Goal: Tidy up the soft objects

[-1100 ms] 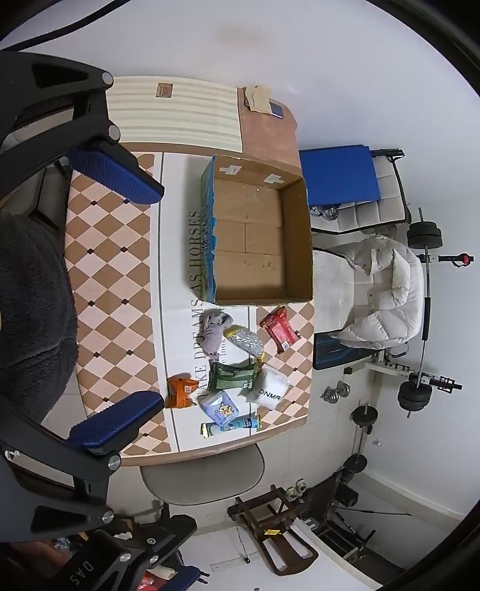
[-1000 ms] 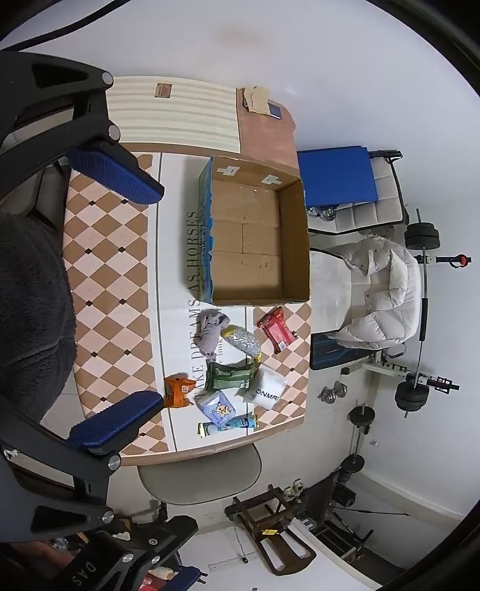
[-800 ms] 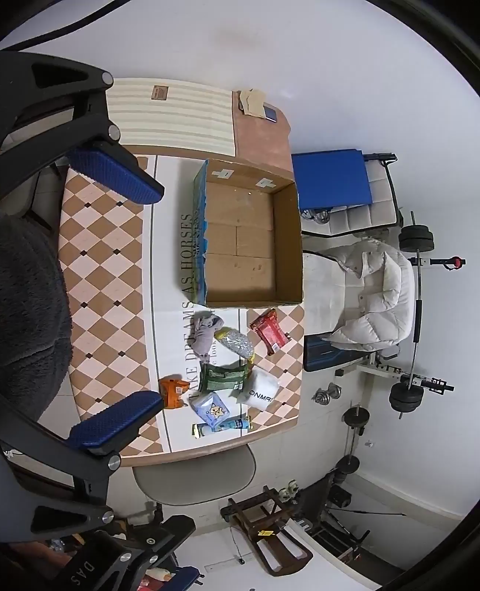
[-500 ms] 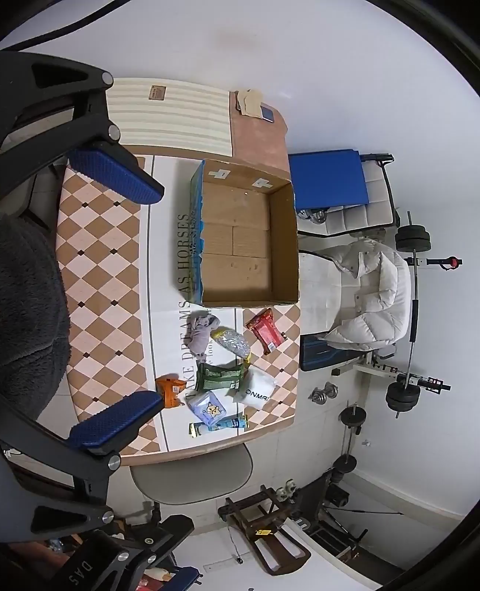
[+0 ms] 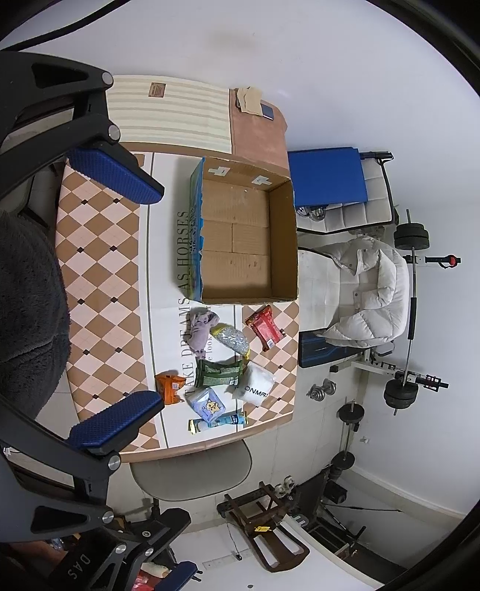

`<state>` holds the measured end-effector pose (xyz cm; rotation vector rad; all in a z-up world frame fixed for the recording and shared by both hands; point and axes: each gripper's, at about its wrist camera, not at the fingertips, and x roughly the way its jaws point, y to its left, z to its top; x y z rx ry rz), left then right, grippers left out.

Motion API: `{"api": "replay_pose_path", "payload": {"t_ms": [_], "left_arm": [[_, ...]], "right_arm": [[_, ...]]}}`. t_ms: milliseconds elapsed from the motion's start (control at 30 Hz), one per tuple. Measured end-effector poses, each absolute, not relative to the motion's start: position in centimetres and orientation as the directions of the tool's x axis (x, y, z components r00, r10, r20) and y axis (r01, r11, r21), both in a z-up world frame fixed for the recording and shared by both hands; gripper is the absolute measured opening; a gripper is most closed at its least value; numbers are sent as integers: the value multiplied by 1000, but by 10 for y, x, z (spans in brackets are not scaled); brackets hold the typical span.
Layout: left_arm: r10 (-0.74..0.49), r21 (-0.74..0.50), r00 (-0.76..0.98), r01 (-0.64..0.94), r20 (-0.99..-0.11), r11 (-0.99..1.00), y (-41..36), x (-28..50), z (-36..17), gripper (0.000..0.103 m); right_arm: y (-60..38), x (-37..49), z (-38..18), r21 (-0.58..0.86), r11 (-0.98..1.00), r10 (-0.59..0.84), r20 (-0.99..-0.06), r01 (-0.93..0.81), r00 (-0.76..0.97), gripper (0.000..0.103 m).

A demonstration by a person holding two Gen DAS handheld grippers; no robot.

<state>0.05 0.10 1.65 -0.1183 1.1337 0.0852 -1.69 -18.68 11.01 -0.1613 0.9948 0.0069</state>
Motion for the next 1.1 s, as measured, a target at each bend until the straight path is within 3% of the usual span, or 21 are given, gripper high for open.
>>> {"api": "replay_pose_path", "payload": {"t_ms": [1100], "left_arm": [[5, -54, 430, -126, -903, 991, 1, -3, 17, 103]], "right_arm": [[-181, -23, 110, -126, 988, -58, -836, -88, 545, 103]]}}
